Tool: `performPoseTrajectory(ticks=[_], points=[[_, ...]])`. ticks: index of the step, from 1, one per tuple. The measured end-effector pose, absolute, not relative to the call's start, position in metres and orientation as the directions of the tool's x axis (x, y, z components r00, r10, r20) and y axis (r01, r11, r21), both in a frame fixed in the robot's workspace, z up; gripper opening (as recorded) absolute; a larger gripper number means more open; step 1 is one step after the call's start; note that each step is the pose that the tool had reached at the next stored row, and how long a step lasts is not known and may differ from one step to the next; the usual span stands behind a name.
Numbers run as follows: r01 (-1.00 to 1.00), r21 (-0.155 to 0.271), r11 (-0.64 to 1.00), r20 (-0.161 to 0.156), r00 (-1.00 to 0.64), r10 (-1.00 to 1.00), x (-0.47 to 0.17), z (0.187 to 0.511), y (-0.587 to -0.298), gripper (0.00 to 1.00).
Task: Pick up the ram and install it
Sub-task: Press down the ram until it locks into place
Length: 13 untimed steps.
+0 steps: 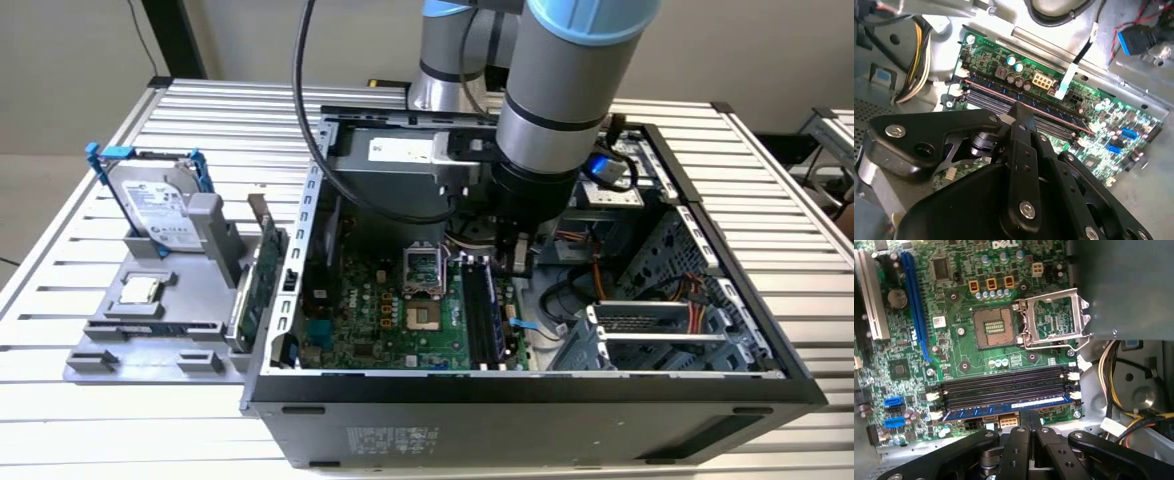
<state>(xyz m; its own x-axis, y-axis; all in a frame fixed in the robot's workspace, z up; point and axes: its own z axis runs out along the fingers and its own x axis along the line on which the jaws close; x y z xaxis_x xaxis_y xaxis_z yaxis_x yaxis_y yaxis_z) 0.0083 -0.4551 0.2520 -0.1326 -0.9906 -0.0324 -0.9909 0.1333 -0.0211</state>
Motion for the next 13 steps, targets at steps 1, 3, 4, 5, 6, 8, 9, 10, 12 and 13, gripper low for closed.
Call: performPoseTrajectory(ticks=[1,3,4,5,6,8,9,10,12,13], points=[[-0.993,-0.021,0.118,-0.032,-0.117,-0.993,0.0083,0.252,-0.4551,0.0],[-0.996,-0.021,0.086,-0.032,-0.085,-0.996,0.0083,0.252,-0.4551,0.0],[-0.997,-0.021,0.072,-0.032,-0.071,-0.997,0.0083,0.252,-0.4551,0.0],[-0.998,-0.021,0.062,-0.032,-0.062,-0.998,0.0083,0.252,-0.4551,0.0],[-0.998,-0.021,0.057,-0.032,-0.056,-0.998,0.0083,0.252,-0.4551,0.0],[-0.999,-0.021,0.046,-0.032,-0.045,-0.998,0.0083,0.252,-0.4552,0.0],[-0.999,-0.021,0.042,-0.032,-0.041,-0.999,0.0082,0.252,-0.4552,0.0],[-0.999,-0.021,0.041,-0.032,-0.041,-0.999,0.0083,0.252,-0.4552,0.0],[-0.999,-0.021,0.041,-0.032,-0.04,-0.999,0.0083,0.252,-0.4553,0.0],[-0.999,-0.021,0.041,-0.032,-0.04,-0.999,0.0084,0.2521,-0.456,0.0]])
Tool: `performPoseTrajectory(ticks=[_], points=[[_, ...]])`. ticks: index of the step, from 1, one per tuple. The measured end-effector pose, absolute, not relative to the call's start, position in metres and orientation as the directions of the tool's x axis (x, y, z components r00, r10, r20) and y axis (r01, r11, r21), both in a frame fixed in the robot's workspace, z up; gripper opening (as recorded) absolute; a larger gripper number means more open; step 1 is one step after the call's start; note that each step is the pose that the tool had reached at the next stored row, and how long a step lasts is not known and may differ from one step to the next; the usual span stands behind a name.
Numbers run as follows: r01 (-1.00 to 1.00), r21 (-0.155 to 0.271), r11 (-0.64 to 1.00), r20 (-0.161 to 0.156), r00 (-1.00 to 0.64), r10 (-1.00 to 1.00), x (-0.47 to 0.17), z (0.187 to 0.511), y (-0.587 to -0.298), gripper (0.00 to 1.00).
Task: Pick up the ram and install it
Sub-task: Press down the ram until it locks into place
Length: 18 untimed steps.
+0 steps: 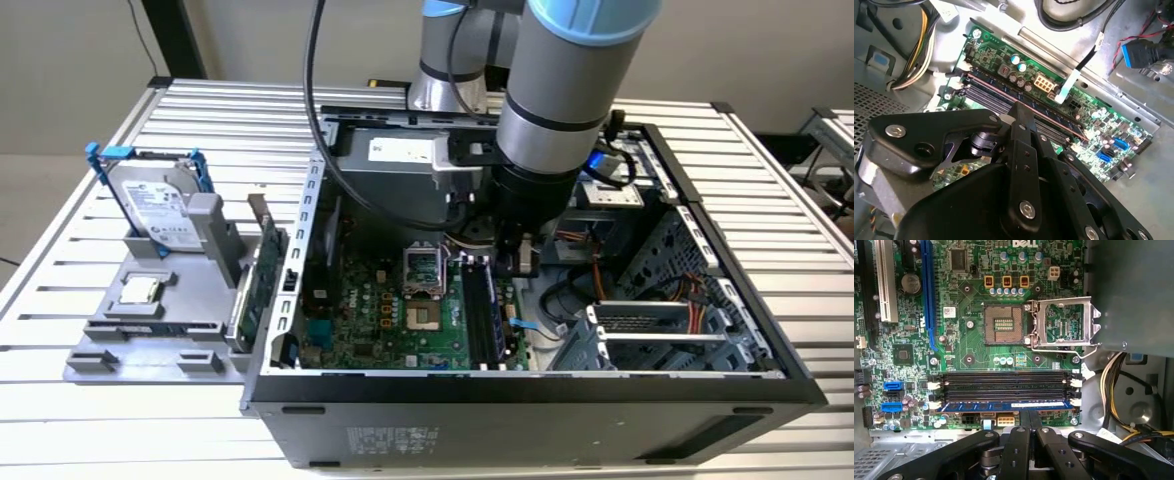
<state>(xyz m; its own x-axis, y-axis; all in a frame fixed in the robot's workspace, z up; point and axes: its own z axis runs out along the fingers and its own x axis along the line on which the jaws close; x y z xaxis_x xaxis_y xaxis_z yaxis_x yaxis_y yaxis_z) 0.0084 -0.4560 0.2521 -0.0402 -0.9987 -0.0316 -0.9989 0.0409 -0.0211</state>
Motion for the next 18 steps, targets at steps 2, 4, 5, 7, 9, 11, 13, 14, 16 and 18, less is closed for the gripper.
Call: performPoseTrajectory(ticks=[2,4,5,7,9,11,13,14,16,18], points=[[-0.999,-0.021,0.041,-0.032,-0.04,-0.999,0.008,0.252,-0.458,0.0],[-0.999,-0.021,0.041,-0.032,-0.04,-0.999,0.008,0.251,-0.461,0.0],[-0.999,-0.02,0.041,-0.032,-0.04,-0.999,0.008,0.249,-0.462,0.0],[-0.999,-0.02,0.041,-0.032,-0.041,-0.999,0.008,0.247,-0.462,0.0],[-0.999,-0.018,0.041,-0.031,-0.04,-0.999,0.008,0.245,-0.463,0.0],[-0.999,-0.015,0.042,-0.031,-0.041,-0.999,0.008,0.245,-0.463,0.0],[-0.999,-0.015,0.042,-0.031,-0.041,-0.999,0.008,0.245,-0.463,0.0],[-0.999,-0.015,0.042,-0.031,-0.041,-0.999,0.008,0.244,-0.464,0.0],[-0.999,-0.015,0.042,-0.031,-0.041,-0.999,0.008,0.241,-0.464,0.0],[-0.999,-0.013,0.041,-0.031,-0.041,-0.999,0.009,0.239,-0.465,0.0]])
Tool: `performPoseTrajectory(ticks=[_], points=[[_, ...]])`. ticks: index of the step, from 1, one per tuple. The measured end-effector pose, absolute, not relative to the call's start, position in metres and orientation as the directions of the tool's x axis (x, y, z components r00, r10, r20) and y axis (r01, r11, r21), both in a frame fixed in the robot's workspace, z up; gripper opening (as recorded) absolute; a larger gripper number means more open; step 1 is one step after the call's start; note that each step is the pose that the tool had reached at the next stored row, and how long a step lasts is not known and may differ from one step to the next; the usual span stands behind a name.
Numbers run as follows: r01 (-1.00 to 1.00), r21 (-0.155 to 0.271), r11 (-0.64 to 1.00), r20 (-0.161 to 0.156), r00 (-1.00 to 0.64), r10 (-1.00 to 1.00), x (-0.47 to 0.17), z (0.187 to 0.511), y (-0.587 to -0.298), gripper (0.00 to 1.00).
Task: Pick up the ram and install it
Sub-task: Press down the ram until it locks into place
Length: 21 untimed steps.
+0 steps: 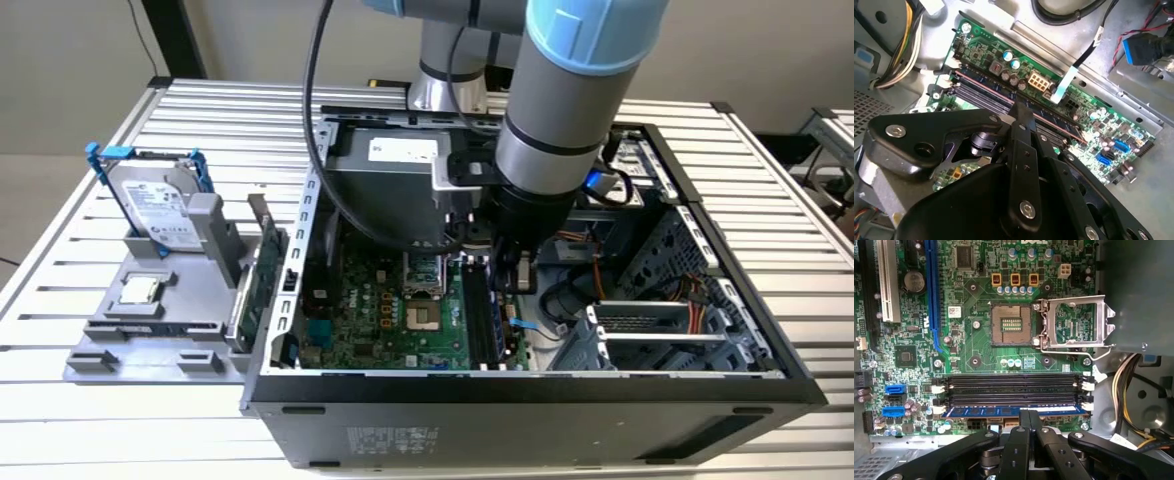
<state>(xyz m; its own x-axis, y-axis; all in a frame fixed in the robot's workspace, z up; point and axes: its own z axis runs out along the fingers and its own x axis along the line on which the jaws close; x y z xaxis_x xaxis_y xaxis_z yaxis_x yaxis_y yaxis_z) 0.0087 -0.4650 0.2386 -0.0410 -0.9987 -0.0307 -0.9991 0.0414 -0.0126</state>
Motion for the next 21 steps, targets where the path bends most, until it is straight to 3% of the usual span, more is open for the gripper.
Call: performPoseTrajectory(ticks=[14,21], points=[[-0.999,-0.005,0.042,-0.029,-0.041,-0.999,0.011,0.217,-0.467,0.0],[-0.999,-0.006,0.042,-0.032,-0.041,-0.999,0.011,0.222,-0.466,0.0]])
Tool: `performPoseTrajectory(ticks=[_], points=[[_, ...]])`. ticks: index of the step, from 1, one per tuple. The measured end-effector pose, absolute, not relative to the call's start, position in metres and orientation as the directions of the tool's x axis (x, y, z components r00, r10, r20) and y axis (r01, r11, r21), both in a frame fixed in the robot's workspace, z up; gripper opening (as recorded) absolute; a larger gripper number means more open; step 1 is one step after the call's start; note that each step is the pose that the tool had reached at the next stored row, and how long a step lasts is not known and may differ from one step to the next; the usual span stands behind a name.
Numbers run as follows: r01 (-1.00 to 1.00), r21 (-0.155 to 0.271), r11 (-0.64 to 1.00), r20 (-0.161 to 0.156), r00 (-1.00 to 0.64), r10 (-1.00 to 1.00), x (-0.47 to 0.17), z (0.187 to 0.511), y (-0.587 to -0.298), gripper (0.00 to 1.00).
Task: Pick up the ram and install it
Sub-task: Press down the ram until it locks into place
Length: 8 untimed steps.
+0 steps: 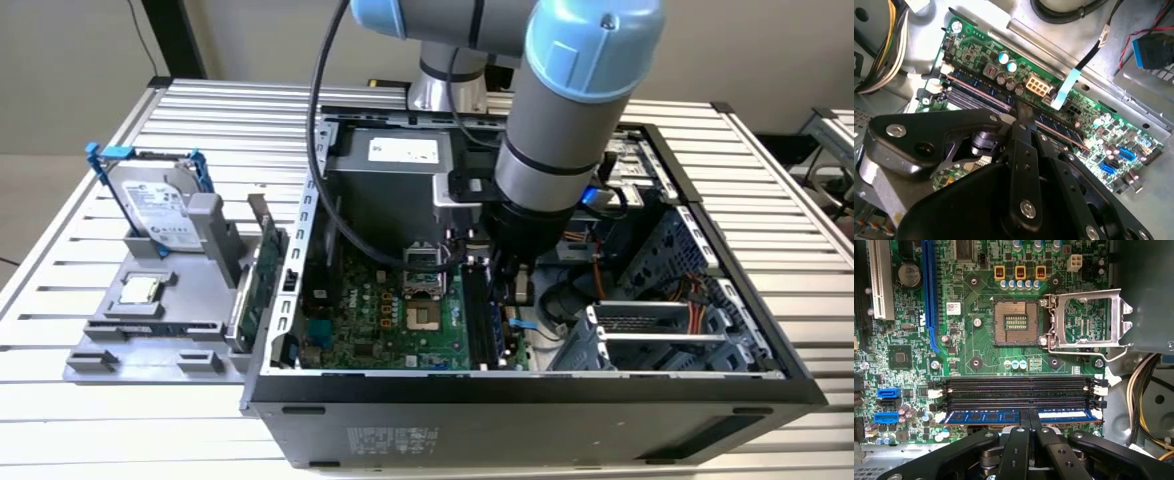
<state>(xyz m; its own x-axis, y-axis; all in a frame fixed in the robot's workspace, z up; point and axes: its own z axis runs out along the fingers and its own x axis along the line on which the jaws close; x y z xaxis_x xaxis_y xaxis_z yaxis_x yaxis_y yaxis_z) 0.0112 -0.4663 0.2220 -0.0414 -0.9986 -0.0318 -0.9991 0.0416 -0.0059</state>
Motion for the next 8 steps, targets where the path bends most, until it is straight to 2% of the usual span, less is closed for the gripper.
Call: performPoseTrajectory(ticks=[8], points=[[-0.999,-0.006,0.042,-0.03,-0.041,-0.999,0.011,0.259,-0.467,0.0]])
